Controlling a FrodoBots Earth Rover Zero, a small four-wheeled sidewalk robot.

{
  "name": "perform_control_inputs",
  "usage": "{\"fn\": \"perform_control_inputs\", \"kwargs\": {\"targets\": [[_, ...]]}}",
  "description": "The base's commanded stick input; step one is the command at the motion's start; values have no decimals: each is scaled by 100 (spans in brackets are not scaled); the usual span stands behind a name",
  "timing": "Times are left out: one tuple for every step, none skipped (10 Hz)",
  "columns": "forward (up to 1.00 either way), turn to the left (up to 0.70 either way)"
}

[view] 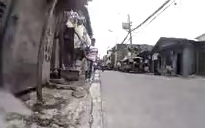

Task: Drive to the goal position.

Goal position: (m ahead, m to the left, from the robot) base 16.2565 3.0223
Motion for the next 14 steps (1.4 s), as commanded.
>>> {"fn": "perform_control_inputs", "kwargs": {"targets": [[100,0],[100,0],[100,0],[100,0],[100,0],[100,0],[100,0],[100,0],[100,0],[100,0],[100,0],[100,0],[100,6],[100,22]]}}
